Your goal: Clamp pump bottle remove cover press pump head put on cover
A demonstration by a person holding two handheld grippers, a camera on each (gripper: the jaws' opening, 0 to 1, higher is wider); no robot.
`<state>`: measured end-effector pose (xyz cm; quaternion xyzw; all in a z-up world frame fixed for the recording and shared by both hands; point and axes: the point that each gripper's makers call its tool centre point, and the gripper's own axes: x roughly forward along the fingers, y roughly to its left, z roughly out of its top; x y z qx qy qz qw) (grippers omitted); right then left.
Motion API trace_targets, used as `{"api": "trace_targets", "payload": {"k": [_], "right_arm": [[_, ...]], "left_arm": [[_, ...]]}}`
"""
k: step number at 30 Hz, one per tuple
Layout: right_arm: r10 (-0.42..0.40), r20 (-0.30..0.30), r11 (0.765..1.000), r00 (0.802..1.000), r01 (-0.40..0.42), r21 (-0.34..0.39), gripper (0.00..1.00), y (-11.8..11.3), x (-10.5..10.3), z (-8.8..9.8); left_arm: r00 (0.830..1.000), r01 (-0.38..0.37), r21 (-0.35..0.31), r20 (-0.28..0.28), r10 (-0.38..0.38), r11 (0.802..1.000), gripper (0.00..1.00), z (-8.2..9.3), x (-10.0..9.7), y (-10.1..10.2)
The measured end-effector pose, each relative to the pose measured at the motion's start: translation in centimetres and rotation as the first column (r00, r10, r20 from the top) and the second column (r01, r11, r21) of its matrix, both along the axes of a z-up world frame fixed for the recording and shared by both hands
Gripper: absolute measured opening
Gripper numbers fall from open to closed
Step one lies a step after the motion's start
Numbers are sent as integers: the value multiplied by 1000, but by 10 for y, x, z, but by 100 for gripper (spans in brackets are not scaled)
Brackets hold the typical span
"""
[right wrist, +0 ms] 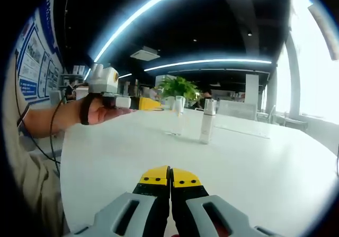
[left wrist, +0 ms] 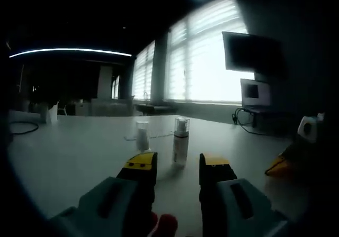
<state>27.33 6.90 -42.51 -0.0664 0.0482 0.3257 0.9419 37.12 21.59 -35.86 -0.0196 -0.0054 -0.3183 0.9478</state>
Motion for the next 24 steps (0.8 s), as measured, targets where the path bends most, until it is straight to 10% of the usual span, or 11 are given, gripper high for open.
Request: {"api": "trace_targets", "payload": {"k": [24], "right_arm": [[-7, -2, 1000, 1000, 7, 1, 0, -1, 1, -1]], "left_arm": [[992, 104, 66, 70, -109, 992, 15, -7, -64, -9]]}}
